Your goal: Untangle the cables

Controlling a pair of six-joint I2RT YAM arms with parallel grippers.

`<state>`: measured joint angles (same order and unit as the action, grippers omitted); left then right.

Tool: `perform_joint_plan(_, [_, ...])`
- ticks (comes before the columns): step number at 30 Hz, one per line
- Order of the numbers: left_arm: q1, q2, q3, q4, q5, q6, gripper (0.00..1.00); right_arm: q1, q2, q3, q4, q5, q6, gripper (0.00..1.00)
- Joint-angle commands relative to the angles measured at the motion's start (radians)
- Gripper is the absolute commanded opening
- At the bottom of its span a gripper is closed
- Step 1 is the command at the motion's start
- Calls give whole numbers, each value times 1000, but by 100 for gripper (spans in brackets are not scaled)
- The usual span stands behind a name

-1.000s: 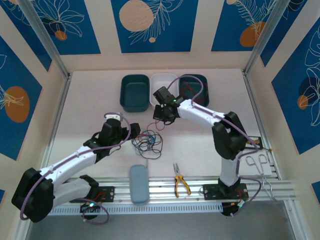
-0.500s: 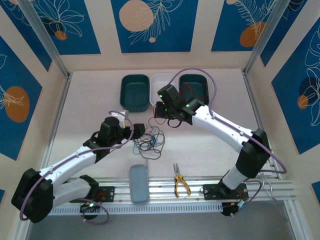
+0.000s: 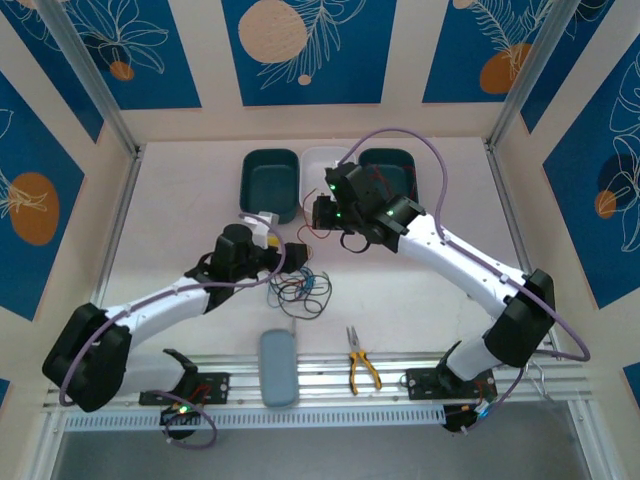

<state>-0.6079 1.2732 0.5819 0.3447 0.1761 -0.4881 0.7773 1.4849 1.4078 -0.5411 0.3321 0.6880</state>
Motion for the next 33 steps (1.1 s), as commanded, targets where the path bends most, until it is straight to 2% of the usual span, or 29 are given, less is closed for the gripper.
perform_joint_plan(1, [-21,40,25,83,10,-8,98,4,-57,33,26,-15,-20,0])
perform_joint_plan(5, [-29,84,26,115,8,-26,94,5,-90,36,33,-21,-32,0])
perform_joint_plan(10, [-30,107,11,120,-14,-40,84,6,-131,42,37,-5,-56,0])
perform_joint_plan(14, [-31,107,-23,117,-27,-48,71,5,-164,56,27,18,-86,0])
perform_joint_plan(20, [-31,100,-80,117,-62,-67,60,0,-199,89,10,66,-137,0])
perform_joint_plan(27, [-30,111,-101,109,-86,-73,58,-36,-226,140,-4,63,-183,0])
perform_joint_plan(33, [-30,115,-104,110,-101,-78,61,-139,-233,197,-48,-44,-183,0])
